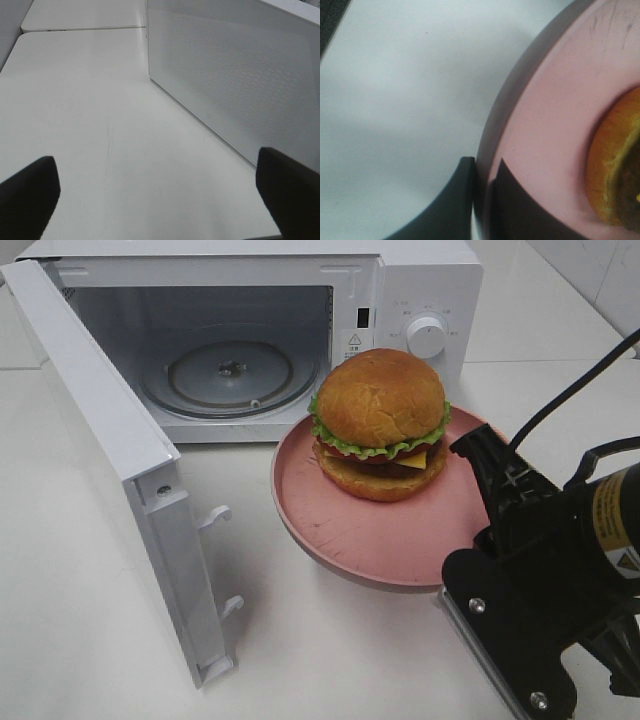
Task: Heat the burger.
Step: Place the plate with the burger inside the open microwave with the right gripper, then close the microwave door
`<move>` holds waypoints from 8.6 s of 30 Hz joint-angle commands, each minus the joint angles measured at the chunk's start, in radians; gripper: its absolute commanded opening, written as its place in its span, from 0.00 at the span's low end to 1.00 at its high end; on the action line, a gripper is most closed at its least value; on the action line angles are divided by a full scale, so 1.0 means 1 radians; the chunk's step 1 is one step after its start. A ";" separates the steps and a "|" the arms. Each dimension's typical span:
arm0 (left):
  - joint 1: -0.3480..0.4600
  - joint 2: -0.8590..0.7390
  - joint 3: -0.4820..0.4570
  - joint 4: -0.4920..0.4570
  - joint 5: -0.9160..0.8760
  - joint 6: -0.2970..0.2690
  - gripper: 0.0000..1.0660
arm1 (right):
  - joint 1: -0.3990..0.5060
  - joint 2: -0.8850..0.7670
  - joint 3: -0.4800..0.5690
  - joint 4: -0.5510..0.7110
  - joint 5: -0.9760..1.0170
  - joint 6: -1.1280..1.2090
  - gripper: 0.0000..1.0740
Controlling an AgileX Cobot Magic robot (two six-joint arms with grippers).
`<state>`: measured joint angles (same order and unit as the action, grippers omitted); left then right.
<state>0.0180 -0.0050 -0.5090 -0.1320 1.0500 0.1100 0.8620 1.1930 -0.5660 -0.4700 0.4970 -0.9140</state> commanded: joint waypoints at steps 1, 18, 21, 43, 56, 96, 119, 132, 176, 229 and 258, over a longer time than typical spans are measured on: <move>0.001 -0.022 0.003 -0.008 -0.009 -0.002 0.94 | -0.085 -0.008 -0.003 0.090 -0.057 -0.199 0.02; 0.001 -0.022 0.003 -0.008 -0.009 -0.002 0.94 | -0.261 -0.008 -0.004 0.437 -0.057 -0.786 0.02; 0.001 -0.022 0.003 -0.008 -0.009 -0.002 0.94 | -0.261 -0.008 -0.004 0.428 -0.058 -0.782 0.02; 0.001 -0.022 0.003 -0.008 -0.009 -0.002 0.94 | -0.229 0.210 -0.203 0.487 -0.076 -0.777 0.02; 0.001 -0.022 0.003 -0.008 -0.009 -0.002 0.94 | -0.229 0.310 -0.296 0.590 -0.178 -0.888 0.02; 0.001 -0.022 0.003 -0.008 -0.009 -0.002 0.94 | -0.206 0.663 -0.700 0.558 -0.097 -0.883 0.02; 0.001 -0.022 0.003 -0.008 -0.009 -0.002 0.94 | -0.206 0.886 -1.027 0.400 -0.010 -0.675 0.02; 0.001 -0.022 0.003 -0.008 -0.009 -0.002 0.94 | -0.206 1.007 -1.208 0.285 0.022 -0.540 0.02; 0.001 -0.022 0.003 -0.008 -0.009 -0.002 0.94 | -0.221 1.202 -1.392 0.177 -0.108 -0.333 0.43; 0.001 -0.022 0.003 -0.008 -0.009 -0.002 0.94 | -0.221 0.633 -0.588 0.173 -0.375 0.062 0.80; 0.001 -0.022 0.003 -0.008 -0.009 -0.002 0.94 | -0.221 0.117 -0.253 0.173 -0.033 0.651 0.71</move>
<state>0.0180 -0.0050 -0.5090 -0.1320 1.0490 0.1100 0.6430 1.3510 -0.8280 -0.2920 0.3960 -0.3700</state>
